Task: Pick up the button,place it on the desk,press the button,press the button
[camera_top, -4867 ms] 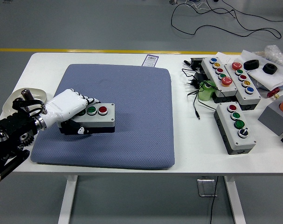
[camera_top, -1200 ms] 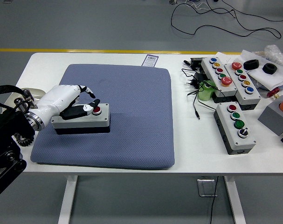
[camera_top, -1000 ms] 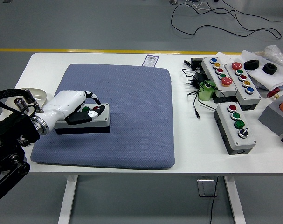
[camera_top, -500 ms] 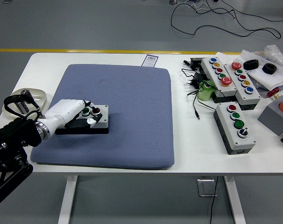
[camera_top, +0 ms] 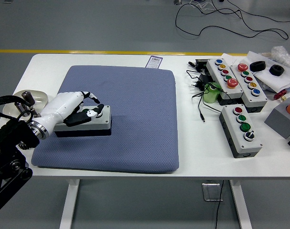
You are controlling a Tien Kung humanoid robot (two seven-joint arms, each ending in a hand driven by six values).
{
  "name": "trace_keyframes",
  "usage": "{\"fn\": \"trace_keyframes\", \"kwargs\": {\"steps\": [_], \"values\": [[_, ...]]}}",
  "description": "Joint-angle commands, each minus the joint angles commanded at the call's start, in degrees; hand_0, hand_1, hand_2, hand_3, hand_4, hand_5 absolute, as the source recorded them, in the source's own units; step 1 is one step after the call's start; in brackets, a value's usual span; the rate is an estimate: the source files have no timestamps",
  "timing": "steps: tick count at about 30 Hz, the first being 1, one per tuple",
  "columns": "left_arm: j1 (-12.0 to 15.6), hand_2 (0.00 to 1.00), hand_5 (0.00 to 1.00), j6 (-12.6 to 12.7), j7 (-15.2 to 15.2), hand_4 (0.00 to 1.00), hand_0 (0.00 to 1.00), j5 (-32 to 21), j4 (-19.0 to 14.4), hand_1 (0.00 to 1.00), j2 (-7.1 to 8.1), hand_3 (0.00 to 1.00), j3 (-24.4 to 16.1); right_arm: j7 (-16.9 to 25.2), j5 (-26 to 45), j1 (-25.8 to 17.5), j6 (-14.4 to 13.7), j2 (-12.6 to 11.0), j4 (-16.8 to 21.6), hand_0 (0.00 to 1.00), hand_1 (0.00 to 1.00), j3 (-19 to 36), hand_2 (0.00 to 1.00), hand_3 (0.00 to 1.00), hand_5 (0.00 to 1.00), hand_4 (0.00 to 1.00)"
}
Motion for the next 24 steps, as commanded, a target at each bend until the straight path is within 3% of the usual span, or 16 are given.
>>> {"fn": "trace_keyframes", "kwargs": {"steps": [2,3,6,8,9,10,12,14,15,20,21,24], "values": [[0.93,0.002,0.998,1.64,-0.88,0.619,0.002,-1.42,0.26,0.002,-1.38,0.654,-1.48,-0.02,-0.09,0.00,0.01,0.00,0.00,0.663,0.671,-0.02,0.689,0.592,0.267,0.427],[1.88,0.072,0.998,3.55,-1.72,0.631,0.002,-3.33,0.49,0.002,-3.10,0.749,-3.35,-0.05,-0.19,0.00,0.03,0.00,0.00,0.663,0.671,-0.04,0.690,0.592,0.267,0.428],[4.90,0.072,0.998,7.90,-4.67,0.631,0.002,-9.82,1.09,0.002,-8.98,0.749,-9.24,-0.12,-0.27,-0.09,0.05,0.04,0.00,0.663,0.671,-0.06,0.690,0.592,0.267,0.428],[6.49,0.072,0.998,7.98,-6.05,0.631,0.002,-14.77,1.48,0.002,-13.34,0.749,-13.75,-0.20,-0.25,-0.19,0.05,0.10,0.00,0.663,0.671,-0.05,0.690,0.592,0.267,0.428],[6.84,0.258,0.998,7.54,-6.14,0.649,0.030,-16.63,1.64,0.175,-14.60,0.794,-15.24,-0.23,-0.33,-0.21,0.06,0.12,0.00,0.663,0.671,-0.02,0.689,0.592,0.267,0.427],[7.39,0.258,0.998,6.11,-6.31,0.649,0.030,-18.86,2.20,0.175,-15.61,0.794,-17.41,-0.29,-0.59,-0.26,0.10,0.12,0.00,0.663,0.671,0.10,0.689,0.592,0.267,0.427],[8.20,0.258,0.998,4.37,-6.92,0.649,0.030,-21.88,3.07,0.175,-15.71,0.794,-20.54,-0.36,-0.96,-0.26,0.19,0.07,0.00,0.663,0.671,0.22,0.689,0.592,0.267,0.427],[8.90,0.258,0.998,1.98,-7.48,0.649,0.030,-23.50,3.92,0.175,-14.81,0.794,-23.33,-0.37,-0.84,-0.36,0.24,-0.06,0.00,0.663,0.671,0.16,0.689,0.592,0.267,0.427],[9.06,0.493,0.998,0.94,-7.49,0.643,0.268,-23.89,4.17,0.442,-14.56,0.814,-24.44,-0.36,-0.72,-0.40,0.25,-0.12,0.00,0.663,0.670,0.13,0.688,0.592,0.266,0.427],[10.08,0.493,0.998,-4.72,-7.50,0.643,0.268,-25.24,5.04,0.442,-14.93,0.814,-31.38,-0.20,-0.59,-0.69,0.32,-0.43,0.00,0.663,0.670,0.46,0.688,0.592,0.266,0.427],[10.29,0.626,0.998,-5.82,-7.68,0.649,0.460,-26.22,5.09,0.545,-15.30,0.806,-32.42,-0.17,-0.60,-0.77,0.33,-0.44,0.00,0.663,0.670,0.55,0.689,0.592,0.266,0.427],[10.55,0.626,0.998,-8.97,-7.08,0.649,0.460,-28.90,5.26,0.545,-16.28,0.806,-34.10,-0.16,-1.11,-0.86,0.39,-0.49,0.00,0.663,0.670,0.81,0.689,0.592,0.266,0.427]]}}
